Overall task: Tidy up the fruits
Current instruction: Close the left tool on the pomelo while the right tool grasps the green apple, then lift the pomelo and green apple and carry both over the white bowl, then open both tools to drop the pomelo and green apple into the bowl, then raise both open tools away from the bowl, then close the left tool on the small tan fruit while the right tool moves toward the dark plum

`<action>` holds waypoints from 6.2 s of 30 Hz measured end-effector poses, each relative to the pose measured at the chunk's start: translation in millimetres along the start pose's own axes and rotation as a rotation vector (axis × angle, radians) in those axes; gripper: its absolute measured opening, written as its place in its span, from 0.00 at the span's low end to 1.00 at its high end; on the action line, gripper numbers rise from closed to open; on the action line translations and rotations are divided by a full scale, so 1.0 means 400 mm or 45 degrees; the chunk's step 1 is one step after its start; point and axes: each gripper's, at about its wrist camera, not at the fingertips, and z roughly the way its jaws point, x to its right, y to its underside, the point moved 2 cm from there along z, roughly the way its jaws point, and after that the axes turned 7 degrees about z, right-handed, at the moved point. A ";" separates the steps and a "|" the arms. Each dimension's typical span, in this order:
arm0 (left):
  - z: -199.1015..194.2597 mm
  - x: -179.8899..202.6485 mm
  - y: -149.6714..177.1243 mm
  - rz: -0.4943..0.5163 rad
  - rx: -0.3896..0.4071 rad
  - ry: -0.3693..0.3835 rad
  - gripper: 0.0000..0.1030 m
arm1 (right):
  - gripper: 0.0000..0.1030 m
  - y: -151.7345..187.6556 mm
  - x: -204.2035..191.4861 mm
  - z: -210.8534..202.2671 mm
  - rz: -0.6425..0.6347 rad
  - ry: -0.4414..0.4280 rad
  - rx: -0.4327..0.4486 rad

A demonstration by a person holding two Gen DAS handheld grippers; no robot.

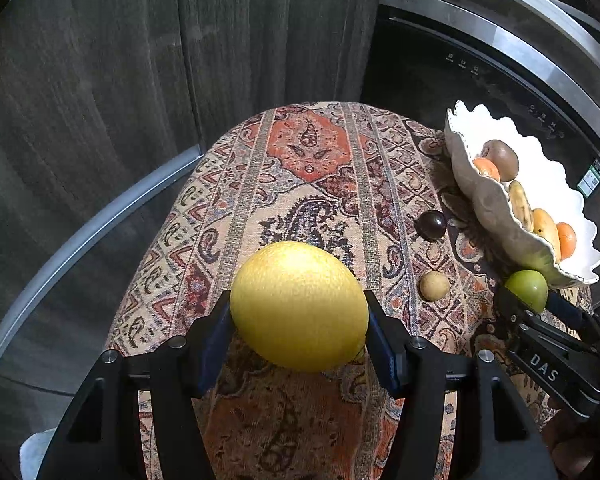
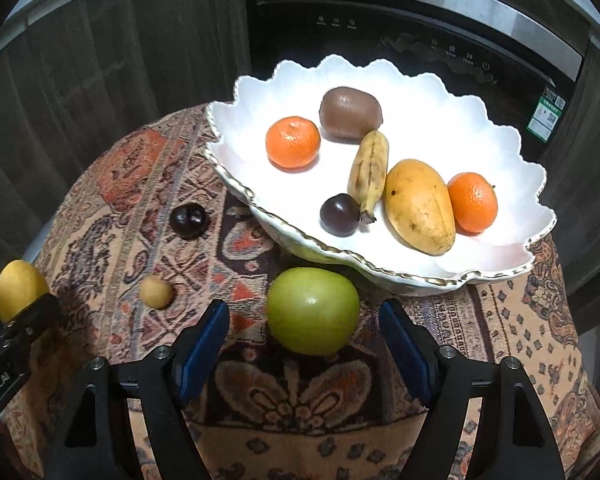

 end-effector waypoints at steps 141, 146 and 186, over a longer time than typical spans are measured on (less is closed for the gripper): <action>-0.263 0.256 -0.263 0.214 0.280 0.077 0.97 | 0.81 -0.227 0.198 -0.352 0.058 -0.022 0.392; -0.253 0.219 -0.230 0.198 0.268 0.040 0.97 | 0.81 -0.186 0.165 -0.348 0.044 -0.033 0.374; 0.089 0.235 -0.044 0.249 -0.025 0.090 0.45 | 0.81 -0.005 0.165 -0.068 0.084 0.030 0.053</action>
